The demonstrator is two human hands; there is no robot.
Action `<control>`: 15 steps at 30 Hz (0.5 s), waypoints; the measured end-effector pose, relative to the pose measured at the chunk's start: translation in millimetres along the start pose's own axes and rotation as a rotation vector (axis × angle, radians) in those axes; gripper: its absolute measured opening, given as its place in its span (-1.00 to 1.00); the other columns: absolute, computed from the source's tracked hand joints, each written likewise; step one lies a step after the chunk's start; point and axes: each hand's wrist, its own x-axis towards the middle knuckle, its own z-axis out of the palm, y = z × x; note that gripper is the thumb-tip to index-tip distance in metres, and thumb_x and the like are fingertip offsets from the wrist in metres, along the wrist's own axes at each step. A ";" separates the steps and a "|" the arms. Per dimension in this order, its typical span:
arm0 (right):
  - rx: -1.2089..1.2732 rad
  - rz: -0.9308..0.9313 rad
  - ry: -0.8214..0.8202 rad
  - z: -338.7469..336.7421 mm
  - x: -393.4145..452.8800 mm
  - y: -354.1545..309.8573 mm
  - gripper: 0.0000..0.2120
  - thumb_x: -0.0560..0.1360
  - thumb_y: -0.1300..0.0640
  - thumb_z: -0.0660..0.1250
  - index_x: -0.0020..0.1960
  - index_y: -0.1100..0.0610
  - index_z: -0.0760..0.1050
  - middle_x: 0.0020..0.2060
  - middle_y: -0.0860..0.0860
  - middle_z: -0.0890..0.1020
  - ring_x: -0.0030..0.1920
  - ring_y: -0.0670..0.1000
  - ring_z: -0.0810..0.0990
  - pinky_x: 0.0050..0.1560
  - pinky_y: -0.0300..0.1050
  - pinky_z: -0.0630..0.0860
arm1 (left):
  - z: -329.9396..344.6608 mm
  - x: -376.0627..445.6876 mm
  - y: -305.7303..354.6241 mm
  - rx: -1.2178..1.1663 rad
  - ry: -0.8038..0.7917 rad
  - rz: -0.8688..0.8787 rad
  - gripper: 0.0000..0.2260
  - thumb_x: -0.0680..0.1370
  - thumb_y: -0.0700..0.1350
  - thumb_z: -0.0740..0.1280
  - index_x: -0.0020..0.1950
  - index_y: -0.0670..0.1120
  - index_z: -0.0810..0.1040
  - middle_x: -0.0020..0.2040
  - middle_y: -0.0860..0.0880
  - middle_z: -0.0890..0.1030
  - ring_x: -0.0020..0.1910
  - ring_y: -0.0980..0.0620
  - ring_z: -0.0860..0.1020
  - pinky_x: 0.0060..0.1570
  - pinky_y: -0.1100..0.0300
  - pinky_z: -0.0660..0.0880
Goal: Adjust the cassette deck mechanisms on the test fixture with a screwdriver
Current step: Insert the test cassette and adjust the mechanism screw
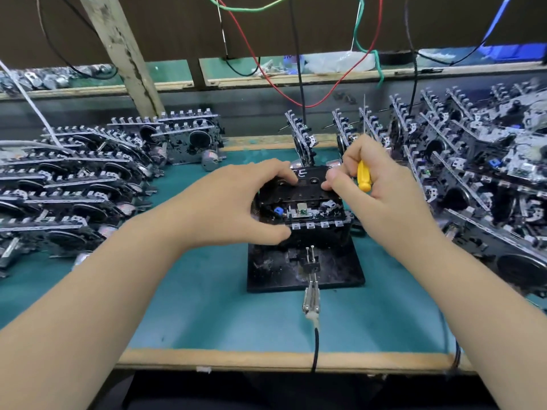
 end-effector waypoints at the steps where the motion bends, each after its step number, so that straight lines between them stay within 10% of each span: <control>1: 0.006 0.000 0.009 1.2 -1.3 1.1 -0.75 0.59 0.05 0.29 -0.18 -0.09 0.26 -0.35 -0.22 0.55 -0.05 -0.09 0.71 -0.08 0.07 0.53 | 0.3 0.2 -0.4 0.008 0.013 0.006 -0.40 0.34 0.19 0.44 0.35 0.18 0.40 0.33 0.18 0.54 0.28 0.10 0.52 0.31 0.07 0.41; 7: 0.029 0.022 0.054 4.9 -7.8 1.2 -0.76 0.58 0.04 0.29 -0.18 -0.13 0.26 -0.25 -0.11 0.54 -0.04 -0.07 0.71 -0.06 0.10 0.51 | 8.4 5.2 -8.3 0.051 0.097 0.057 -0.48 0.37 0.08 0.49 0.26 0.20 0.36 0.23 0.13 0.59 0.17 0.00 0.57 0.17 0.03 0.47; 11: 0.046 0.059 0.042 4.4 -11.9 -2.6 -0.77 0.59 0.04 0.30 -0.15 -0.02 0.27 -0.28 -0.11 0.56 -0.03 0.12 0.68 0.01 0.17 0.52 | 22.3 -0.9 -15.4 0.060 0.136 0.162 -0.63 0.48 0.01 0.41 0.24 0.18 0.42 0.54 0.09 0.35 0.43 0.44 0.21 0.28 0.57 0.13; 15: 0.091 0.086 0.031 1.9 -16.6 -4.9 -0.73 0.64 0.14 0.31 -0.15 0.01 0.27 -0.24 0.10 0.59 0.05 -0.18 0.68 0.12 0.19 0.51 | 46.0 -15.2 -20.9 0.009 0.229 0.145 -0.45 0.41 0.19 0.43 0.37 0.11 0.41 0.67 -0.02 -0.05 0.63 0.10 -0.17 0.58 0.01 0.05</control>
